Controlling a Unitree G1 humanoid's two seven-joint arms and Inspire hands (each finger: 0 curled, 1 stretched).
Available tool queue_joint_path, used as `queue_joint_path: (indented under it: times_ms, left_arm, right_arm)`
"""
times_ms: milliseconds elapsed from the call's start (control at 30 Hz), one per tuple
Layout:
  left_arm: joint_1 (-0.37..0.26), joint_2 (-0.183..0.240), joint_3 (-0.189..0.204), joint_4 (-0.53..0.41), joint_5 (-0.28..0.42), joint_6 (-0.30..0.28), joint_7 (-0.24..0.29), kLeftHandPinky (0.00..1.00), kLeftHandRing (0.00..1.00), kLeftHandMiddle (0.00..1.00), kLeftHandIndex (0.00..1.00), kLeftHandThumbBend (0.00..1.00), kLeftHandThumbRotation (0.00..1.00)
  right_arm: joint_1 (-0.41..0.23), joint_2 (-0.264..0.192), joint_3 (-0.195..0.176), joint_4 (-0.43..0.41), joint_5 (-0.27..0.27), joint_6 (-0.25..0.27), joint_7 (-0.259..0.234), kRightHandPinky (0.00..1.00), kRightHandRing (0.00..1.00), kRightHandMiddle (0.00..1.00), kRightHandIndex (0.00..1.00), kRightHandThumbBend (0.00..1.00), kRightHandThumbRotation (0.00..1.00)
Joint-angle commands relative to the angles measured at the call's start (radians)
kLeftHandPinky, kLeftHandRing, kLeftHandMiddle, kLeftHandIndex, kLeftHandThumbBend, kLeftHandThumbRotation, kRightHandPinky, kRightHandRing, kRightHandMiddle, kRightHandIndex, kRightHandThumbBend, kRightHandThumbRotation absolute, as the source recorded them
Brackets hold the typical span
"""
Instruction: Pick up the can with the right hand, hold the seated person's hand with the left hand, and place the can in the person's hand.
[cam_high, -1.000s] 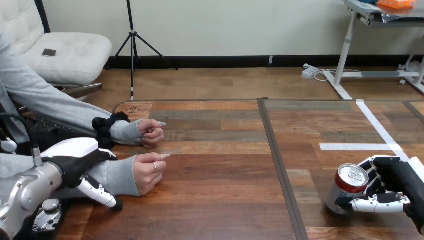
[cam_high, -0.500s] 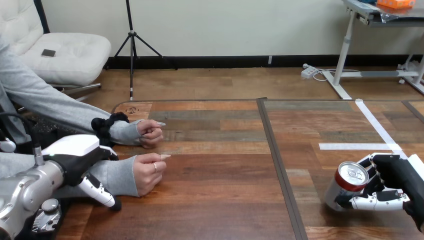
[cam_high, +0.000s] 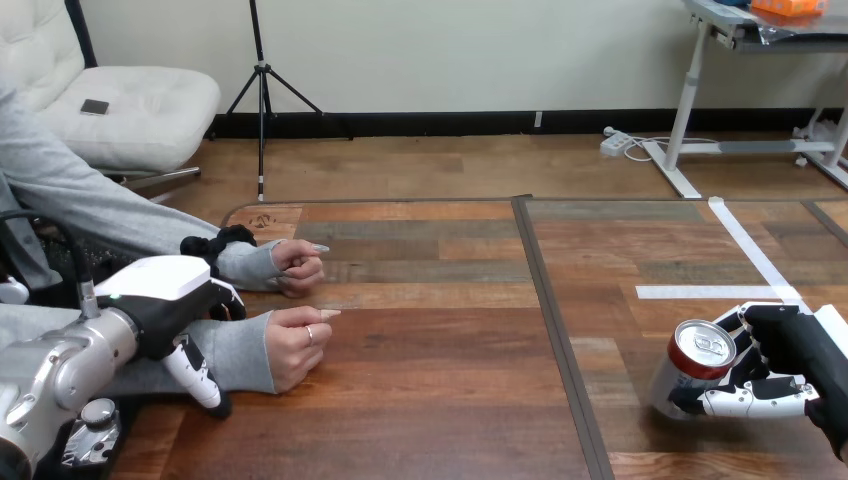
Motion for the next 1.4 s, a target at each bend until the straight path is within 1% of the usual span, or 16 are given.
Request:
queue_joint_path:
  times_ms: [0, 67, 167, 200, 300, 467, 567, 667, 767, 967, 1167, 1267, 1367]
  left_arm:
    - [-0.033, 0.012, 0.002, 0.045, -0.012, -0.021, 0.045, 0.49, 0.58, 0.64, 0.64, 0.85, 0.01]
    - [-0.032, 0.009, 0.013, 0.053, -0.030, -0.033, 0.050, 0.45, 0.54, 0.60, 0.60, 0.82, 0.00]
    - [-0.030, 0.011, 0.016, 0.065, -0.039, -0.065, 0.088, 0.40, 0.48, 0.54, 0.54, 0.78, 0.00]
    - [-0.030, 0.011, 0.015, 0.071, -0.038, -0.074, 0.107, 0.39, 0.47, 0.53, 0.53, 0.77, 0.00]
    - [-0.033, 0.010, 0.013, 0.086, -0.037, -0.088, 0.141, 0.37, 0.44, 0.51, 0.51, 0.76, 0.00]
    - [-0.035, 0.009, 0.015, 0.102, -0.043, -0.114, 0.180, 0.34, 0.40, 0.48, 0.48, 0.77, 0.00]
    - [-0.034, 0.012, 0.018, 0.093, -0.049, -0.124, 0.186, 0.32, 0.38, 0.46, 0.47, 0.77, 0.00]
    - [-0.032, 0.011, 0.024, 0.094, -0.058, -0.134, 0.199, 0.30, 0.37, 0.44, 0.47, 0.78, 0.00]
    - [-0.033, 0.013, 0.027, 0.093, -0.066, -0.143, 0.199, 0.29, 0.35, 0.43, 0.47, 0.79, 0.00]
    - [-0.032, 0.019, 0.034, 0.085, -0.085, -0.160, 0.192, 0.27, 0.34, 0.41, 0.47, 0.80, 0.00]
    - [-0.034, 0.019, 0.043, 0.084, -0.113, -0.157, 0.173, 0.27, 0.33, 0.40, 0.47, 0.80, 0.00]
    - [-0.033, 0.021, 0.046, 0.078, -0.124, -0.156, 0.164, 0.27, 0.33, 0.40, 0.47, 0.80, 0.00]
    - [-0.031, 0.024, 0.047, 0.074, -0.130, -0.164, 0.171, 0.27, 0.33, 0.40, 0.47, 0.80, 0.00]
  right_arm:
    - [-0.050, -0.004, -0.019, -0.061, 0.009, -0.013, -0.021, 0.22, 0.27, 0.34, 0.42, 0.80, 0.00]
    - [-0.049, -0.004, -0.019, -0.063, 0.010, -0.010, -0.020, 0.23, 0.28, 0.35, 0.42, 0.80, 0.00]
    - [-0.049, -0.005, -0.018, -0.062, 0.006, -0.011, -0.024, 0.26, 0.31, 0.37, 0.42, 0.80, 0.00]
    - [-0.049, -0.005, -0.018, -0.060, 0.002, -0.015, -0.028, 0.27, 0.31, 0.37, 0.42, 0.80, 0.00]
    - [-0.049, -0.006, -0.016, -0.059, -0.003, -0.013, -0.033, 0.27, 0.32, 0.37, 0.42, 0.81, 0.00]
    - [-0.046, -0.005, -0.017, -0.065, 0.002, 0.001, -0.027, 0.28, 0.33, 0.38, 0.42, 0.80, 0.00]
    - [-0.047, -0.002, -0.019, -0.058, 0.017, -0.004, -0.010, 0.29, 0.34, 0.39, 0.42, 0.79, 0.00]
    - [-0.047, -0.007, -0.014, -0.055, 0.004, -0.011, -0.018, 0.29, 0.34, 0.39, 0.43, 0.79, 0.00]
    - [-0.050, -0.008, -0.014, -0.045, 0.006, -0.012, -0.014, 0.29, 0.34, 0.39, 0.43, 0.79, 0.00]
    - [-0.055, -0.003, -0.019, -0.029, 0.020, -0.012, -0.003, 0.29, 0.33, 0.38, 0.44, 0.79, 0.00]
    - [-0.051, -0.002, -0.018, -0.043, 0.013, 0.002, -0.016, 0.27, 0.31, 0.37, 0.43, 0.80, 0.00]
    - [-0.051, -0.008, -0.012, -0.040, -0.002, -0.014, -0.022, 0.26, 0.30, 0.37, 0.43, 0.80, 0.00]
    - [-0.051, -0.005, -0.015, -0.039, 0.005, -0.010, -0.019, 0.26, 0.31, 0.37, 0.43, 0.80, 0.00]
